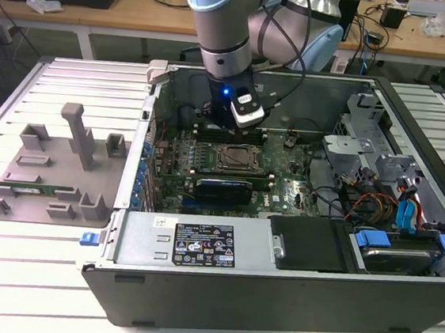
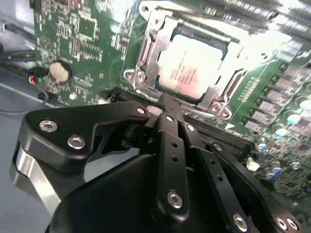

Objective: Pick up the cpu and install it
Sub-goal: 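Install the first cpu locking lever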

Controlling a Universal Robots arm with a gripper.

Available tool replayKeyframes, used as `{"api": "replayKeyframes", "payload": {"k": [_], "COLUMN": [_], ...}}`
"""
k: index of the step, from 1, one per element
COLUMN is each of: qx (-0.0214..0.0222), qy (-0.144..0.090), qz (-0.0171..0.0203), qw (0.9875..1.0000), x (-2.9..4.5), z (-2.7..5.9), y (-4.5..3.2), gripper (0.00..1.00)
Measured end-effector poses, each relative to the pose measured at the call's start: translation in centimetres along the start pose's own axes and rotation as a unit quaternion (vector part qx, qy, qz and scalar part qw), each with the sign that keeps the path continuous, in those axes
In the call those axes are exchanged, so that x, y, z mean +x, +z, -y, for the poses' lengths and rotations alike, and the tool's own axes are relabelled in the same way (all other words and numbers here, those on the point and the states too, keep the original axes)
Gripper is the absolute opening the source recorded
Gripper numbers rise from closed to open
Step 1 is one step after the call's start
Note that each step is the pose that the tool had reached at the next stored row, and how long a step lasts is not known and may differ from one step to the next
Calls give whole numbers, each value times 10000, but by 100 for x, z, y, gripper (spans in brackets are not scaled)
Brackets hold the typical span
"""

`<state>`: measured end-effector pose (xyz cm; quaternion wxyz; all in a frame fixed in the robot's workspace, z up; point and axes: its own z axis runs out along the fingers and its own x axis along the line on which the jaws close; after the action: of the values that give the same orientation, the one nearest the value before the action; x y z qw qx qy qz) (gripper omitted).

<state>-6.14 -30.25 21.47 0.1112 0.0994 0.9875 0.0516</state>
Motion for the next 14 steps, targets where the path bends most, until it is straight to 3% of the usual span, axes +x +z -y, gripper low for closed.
{"api": "replayKeyframes", "payload": {"k": [3,5,9,11,12,14], "qx": [217,327,464,597,626,645], "qy": [-31,-45,-61,-78,-84,-85], "qz": [-4,-14,-36,-66,-76,-104], "qw": [9998,9995,9989,9982,9980,9978], "x": [-14,-22,-38,-52,-58,-72], "z": [10,33,82,105,104,102], "y": [-8,-9,-11,-13,-12,-8], "gripper": [11,11,11,11,11,11]}}
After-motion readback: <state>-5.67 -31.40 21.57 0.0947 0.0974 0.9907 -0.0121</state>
